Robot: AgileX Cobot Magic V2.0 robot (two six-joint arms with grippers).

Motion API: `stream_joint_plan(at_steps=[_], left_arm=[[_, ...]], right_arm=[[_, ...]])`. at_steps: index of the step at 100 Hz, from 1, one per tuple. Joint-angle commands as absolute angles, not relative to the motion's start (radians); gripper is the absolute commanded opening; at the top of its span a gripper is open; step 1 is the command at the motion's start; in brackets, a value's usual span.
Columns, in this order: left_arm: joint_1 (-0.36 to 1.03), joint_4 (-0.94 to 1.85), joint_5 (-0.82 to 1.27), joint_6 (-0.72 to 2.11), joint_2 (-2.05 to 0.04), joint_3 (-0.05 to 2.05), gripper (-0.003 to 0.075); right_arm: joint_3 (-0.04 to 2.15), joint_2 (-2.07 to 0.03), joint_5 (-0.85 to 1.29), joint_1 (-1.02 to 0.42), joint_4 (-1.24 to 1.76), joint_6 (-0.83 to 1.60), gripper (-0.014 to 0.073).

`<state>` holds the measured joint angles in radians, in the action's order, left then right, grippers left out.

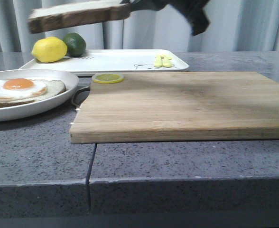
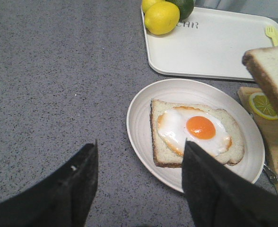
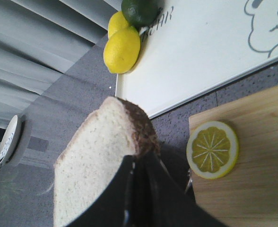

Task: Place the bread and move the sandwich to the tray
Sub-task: 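Carry the bread with the right gripper and lay it on the egg toast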

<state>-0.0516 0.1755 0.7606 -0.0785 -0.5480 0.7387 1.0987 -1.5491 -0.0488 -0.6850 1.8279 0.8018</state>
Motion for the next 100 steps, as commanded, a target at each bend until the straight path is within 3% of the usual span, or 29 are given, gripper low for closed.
stream_joint_plan(at_steps=[1,46,100], left_arm=[[-0.047,0.191,0.695,-0.087,-0.558,0.77,0.0365],[-0.047,0.191,0.695,-0.087,-0.558,0.77,0.0365],[-0.047,0.191,0.695,-0.087,-0.558,0.77,0.0365]], right_arm=[[1.165,-1.548,-0.074,-0.726,1.882,0.765,-0.0109],[1.251,-1.693,-0.266,-0.912,1.88,0.646,-0.0109],[1.271,-1.75,-0.312,-0.947,1.877,0.625,-0.0103]])
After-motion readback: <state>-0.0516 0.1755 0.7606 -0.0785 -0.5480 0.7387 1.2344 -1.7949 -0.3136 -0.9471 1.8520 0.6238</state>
